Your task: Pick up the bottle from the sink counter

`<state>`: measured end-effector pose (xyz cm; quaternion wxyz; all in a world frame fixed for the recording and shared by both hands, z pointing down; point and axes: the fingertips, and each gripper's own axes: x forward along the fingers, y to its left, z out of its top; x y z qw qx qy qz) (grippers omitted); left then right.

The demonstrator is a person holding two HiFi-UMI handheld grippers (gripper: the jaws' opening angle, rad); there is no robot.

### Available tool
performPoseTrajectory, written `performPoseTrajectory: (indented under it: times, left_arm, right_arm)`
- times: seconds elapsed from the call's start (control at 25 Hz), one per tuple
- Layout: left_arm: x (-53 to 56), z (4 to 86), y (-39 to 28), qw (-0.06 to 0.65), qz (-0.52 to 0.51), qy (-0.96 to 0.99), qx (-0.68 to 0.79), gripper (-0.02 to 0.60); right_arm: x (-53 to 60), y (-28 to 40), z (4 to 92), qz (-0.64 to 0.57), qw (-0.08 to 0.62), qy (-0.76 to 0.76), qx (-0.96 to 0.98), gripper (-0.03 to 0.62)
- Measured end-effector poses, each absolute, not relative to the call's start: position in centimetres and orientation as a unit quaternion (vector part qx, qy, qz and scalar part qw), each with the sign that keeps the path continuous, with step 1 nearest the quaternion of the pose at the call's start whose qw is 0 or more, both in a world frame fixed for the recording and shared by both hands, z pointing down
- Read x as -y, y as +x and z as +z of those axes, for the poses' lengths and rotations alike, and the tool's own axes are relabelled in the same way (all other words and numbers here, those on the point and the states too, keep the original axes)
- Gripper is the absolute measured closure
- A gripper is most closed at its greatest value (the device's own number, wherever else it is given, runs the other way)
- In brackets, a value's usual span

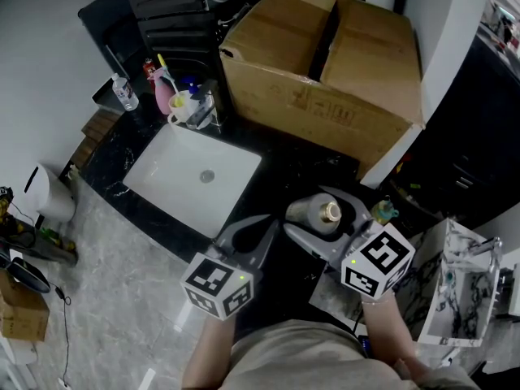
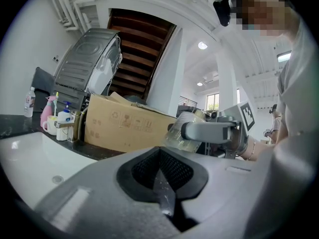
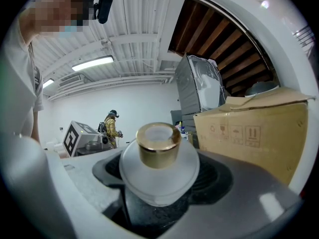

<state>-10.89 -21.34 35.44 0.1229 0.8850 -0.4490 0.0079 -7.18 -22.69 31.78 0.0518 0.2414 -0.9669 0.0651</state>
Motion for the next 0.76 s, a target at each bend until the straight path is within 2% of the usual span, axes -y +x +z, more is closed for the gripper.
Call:
performPoseTrajectory:
  times: [0.76]
  left_arm:
    - [21.6,36.9,-11.0,0.148,0.013,0.889,0.434,0.574]
  right_arm:
    - [23.8,-7.2,32.9,0.082,0.062,0.244,0.964,0.260]
